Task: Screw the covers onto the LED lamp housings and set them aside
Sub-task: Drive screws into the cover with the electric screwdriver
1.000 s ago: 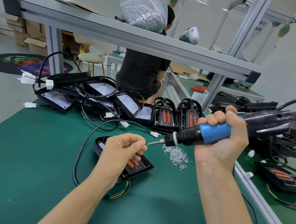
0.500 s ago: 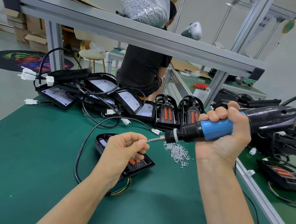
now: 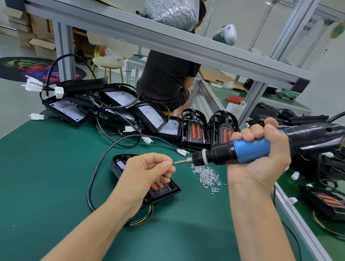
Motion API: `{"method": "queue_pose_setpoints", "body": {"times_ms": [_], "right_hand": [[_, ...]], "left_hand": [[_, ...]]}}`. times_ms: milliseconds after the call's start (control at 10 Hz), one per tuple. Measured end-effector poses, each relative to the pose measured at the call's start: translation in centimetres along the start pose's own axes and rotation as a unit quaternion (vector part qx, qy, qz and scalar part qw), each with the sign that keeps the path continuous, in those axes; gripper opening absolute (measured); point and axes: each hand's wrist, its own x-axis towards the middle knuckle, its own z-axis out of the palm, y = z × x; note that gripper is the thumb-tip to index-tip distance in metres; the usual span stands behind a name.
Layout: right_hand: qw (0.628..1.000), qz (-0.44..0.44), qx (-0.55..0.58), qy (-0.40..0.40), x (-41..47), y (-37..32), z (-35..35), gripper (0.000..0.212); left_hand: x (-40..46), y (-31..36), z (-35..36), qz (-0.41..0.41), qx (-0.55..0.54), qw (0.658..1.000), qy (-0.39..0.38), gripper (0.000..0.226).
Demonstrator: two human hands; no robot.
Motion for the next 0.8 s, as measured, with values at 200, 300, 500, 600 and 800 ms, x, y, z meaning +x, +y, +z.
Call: {"method": "queue_pose_setpoints", "body": {"times_ms": [200,300,500,600,800], "right_hand": [[1.0,-0.004,0.002,-0.006,0.1,-0.1,0.1,0.012],[1.0,-0.002,0.002,-0.006,0.1,0.0,0.0,0.013],[1.0,-0.003,0.004,-0.004,0.1,0.3,-0.2,0.013],[1.0,-0.01,0.001,0.006,0.1,0.6,-0.2,0.013],[0.999,-0.012,0.022,0.046,0.1,1.0,-0.5,0.013]], "left_hand": [[0.0,-0.1,0.0,-0.001,0.008,1.0,0.004,0.012],[0.0,0.0,0.1,-0.002,0.007,1.0,0.005,0.013],[-0.1,-0.2,0.1,-0.002,0.01,1.0,0.015,0.013],[0.0,-0.2,0.3,0.013,0.012,0.999,0.03,0.015],[0.2,-0.3,0.3,0.014,-0.025,0.999,0.039,0.014]]}}
